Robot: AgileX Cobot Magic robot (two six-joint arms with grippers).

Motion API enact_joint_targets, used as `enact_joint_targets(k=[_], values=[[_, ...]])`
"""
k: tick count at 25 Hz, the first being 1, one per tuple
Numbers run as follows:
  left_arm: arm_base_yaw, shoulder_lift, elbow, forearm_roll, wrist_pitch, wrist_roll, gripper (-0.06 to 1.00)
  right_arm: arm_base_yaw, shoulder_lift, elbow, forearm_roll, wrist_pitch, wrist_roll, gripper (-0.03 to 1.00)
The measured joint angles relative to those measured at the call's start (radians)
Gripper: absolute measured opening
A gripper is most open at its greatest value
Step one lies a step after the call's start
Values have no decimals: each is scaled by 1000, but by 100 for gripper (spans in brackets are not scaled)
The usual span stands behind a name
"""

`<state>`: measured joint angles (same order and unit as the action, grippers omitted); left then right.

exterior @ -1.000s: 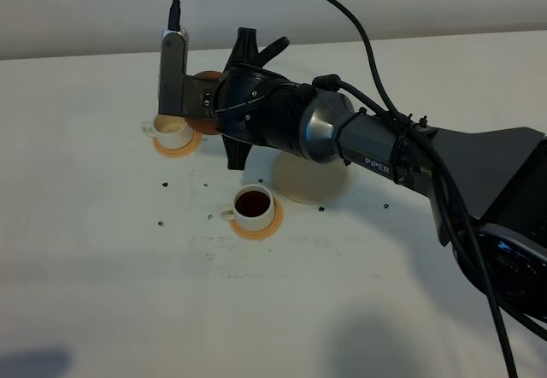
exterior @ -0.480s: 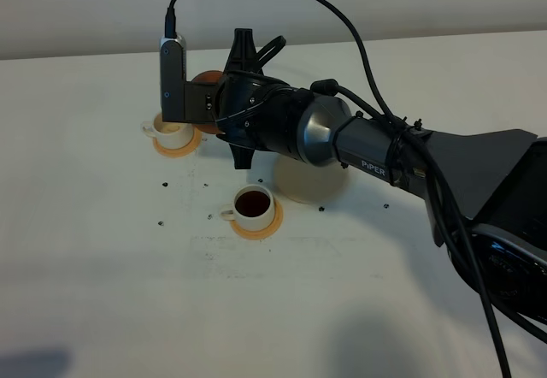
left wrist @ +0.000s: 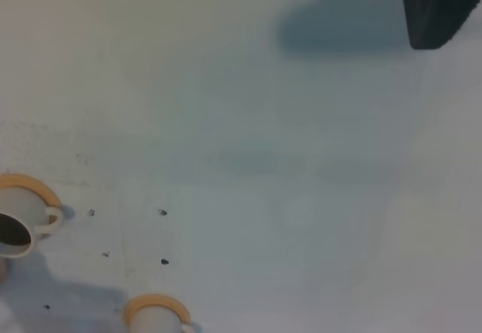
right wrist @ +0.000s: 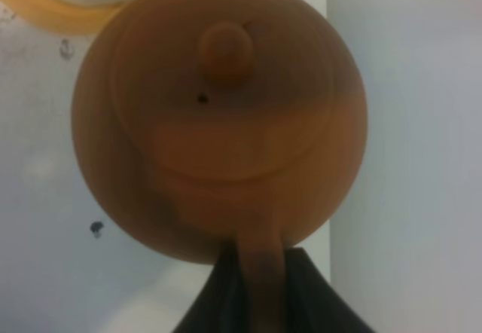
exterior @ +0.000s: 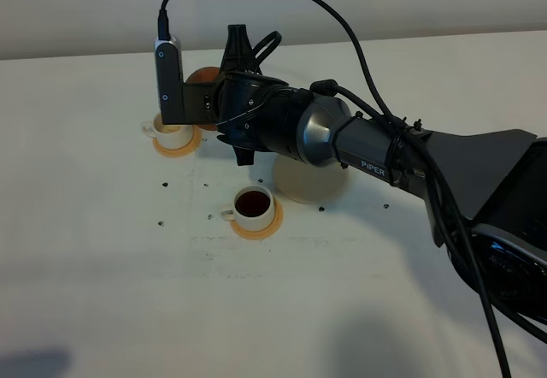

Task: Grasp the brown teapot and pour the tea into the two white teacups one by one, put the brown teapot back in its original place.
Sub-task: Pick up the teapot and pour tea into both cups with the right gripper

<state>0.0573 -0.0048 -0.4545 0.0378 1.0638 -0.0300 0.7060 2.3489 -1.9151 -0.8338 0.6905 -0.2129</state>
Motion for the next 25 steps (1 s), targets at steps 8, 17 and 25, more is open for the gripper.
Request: enact_joint_targets(k=[8, 17, 25], values=[[0, 0, 0, 0, 0, 0, 35, 10, 2, 0, -25, -15, -27, 9], [0, 0, 0, 0, 0, 0, 35, 10, 26, 0, -38, -32, -33, 9], [0, 0, 0, 0, 0, 0, 35, 10, 26, 0, -62, -43, -47, 9]])
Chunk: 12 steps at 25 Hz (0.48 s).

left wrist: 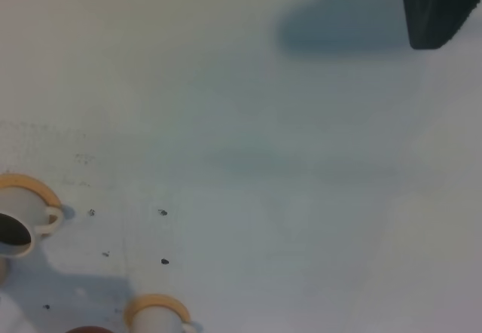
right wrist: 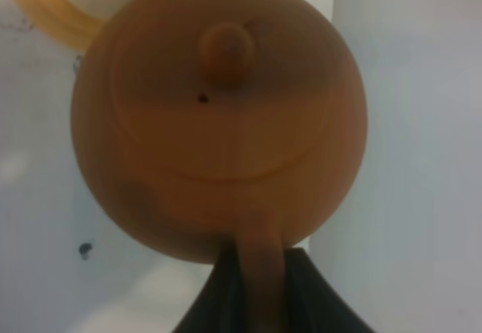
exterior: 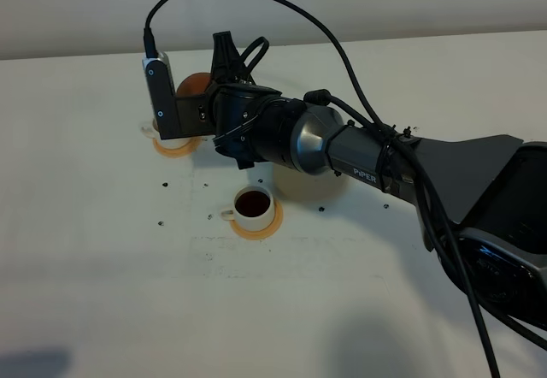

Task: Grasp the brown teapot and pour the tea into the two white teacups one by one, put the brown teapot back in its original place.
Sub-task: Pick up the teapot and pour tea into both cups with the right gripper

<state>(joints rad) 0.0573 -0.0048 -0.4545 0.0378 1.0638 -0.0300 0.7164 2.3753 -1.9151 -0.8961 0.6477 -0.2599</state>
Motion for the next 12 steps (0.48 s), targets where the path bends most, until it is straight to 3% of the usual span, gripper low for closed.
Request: enact_joint_targets(k=[12], values=[[0, 0, 0, 0, 0, 0, 35, 0, 0, 0, -30, 4, -24, 9]])
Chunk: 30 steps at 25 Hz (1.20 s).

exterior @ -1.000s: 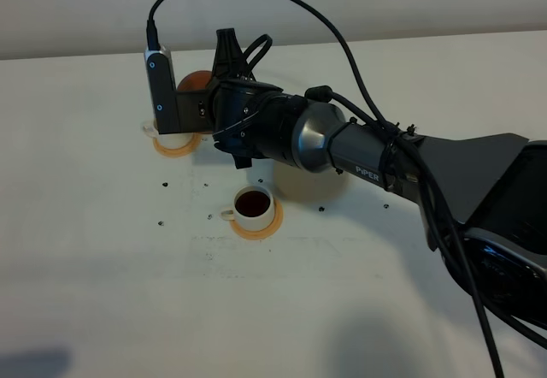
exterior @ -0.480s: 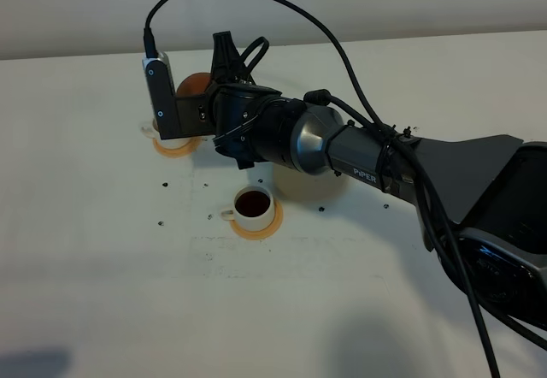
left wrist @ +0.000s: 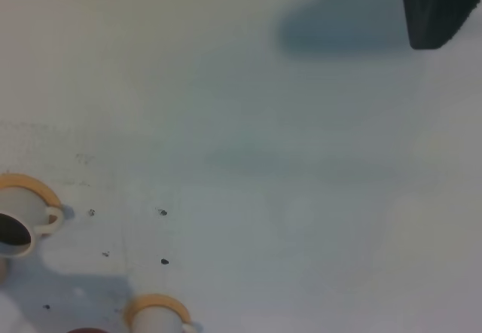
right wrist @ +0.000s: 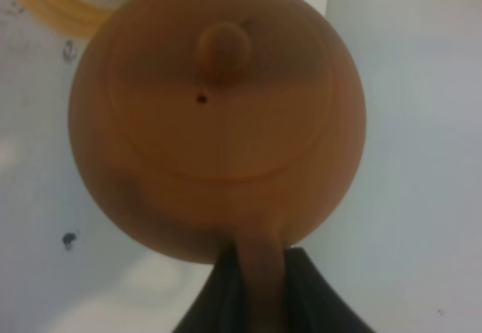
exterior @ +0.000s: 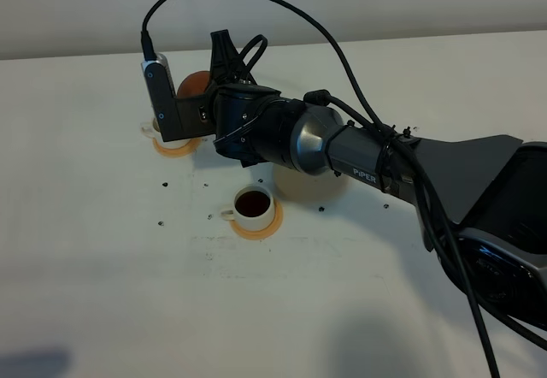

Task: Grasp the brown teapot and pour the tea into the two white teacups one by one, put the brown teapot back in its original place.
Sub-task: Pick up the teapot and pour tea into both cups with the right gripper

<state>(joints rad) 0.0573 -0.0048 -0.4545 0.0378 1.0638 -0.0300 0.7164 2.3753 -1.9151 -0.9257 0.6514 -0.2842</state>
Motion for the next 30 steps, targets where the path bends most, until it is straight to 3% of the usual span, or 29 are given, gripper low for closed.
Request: enact_joint_targets(k=[30], values=[[0, 0, 0, 0, 0, 0, 35, 0, 1, -50, -83, 6, -33, 9]])
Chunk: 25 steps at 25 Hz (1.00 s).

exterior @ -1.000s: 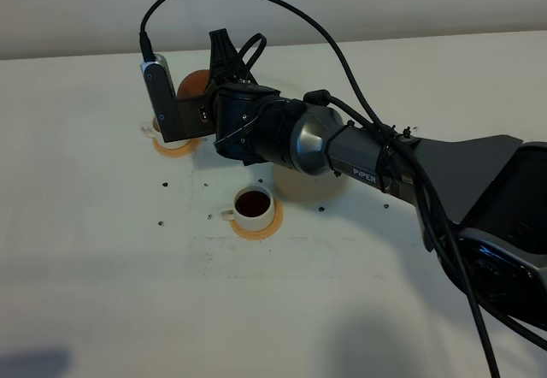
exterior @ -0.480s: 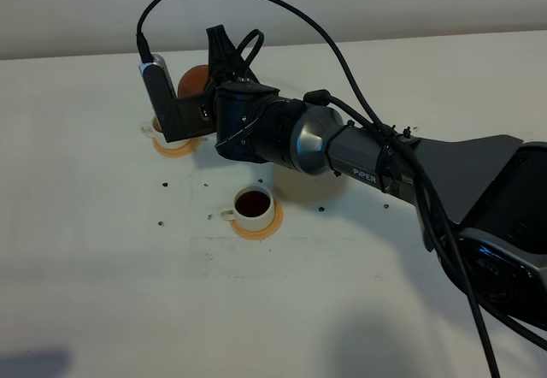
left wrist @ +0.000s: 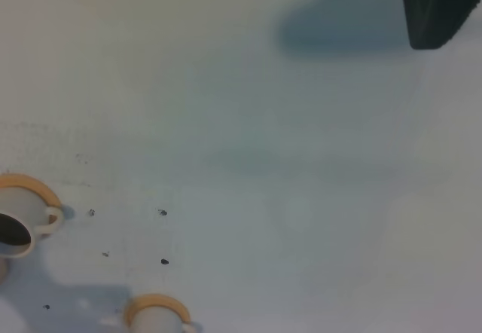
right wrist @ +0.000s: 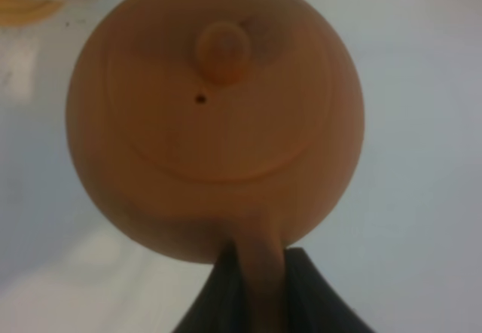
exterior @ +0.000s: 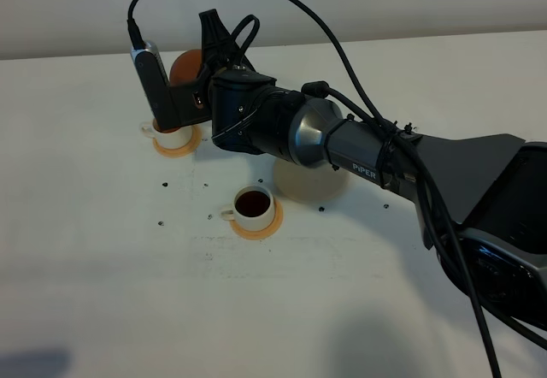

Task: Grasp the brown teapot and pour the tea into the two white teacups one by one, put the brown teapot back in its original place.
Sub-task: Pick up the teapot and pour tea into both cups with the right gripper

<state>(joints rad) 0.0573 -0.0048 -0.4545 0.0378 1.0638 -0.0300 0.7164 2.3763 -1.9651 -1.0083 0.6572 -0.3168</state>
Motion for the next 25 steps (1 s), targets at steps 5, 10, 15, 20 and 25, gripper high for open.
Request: enact_joint_targets(k=[5, 10, 15, 20, 25], values=[[0, 0, 0, 0, 0, 0, 35, 0, 0, 0, -1, 4, -19, 9], [0, 0, 0, 0, 0, 0, 35, 0, 0, 0, -1, 8, -44, 9], [0, 0, 0, 0, 0, 0, 35, 0, 0, 0, -1, 8, -71, 9], [0, 0, 0, 0, 0, 0, 35, 0, 0, 0, -1, 8, -95, 9], [0, 0, 0, 0, 0, 0, 35, 0, 0, 0, -17, 8, -104, 9]])
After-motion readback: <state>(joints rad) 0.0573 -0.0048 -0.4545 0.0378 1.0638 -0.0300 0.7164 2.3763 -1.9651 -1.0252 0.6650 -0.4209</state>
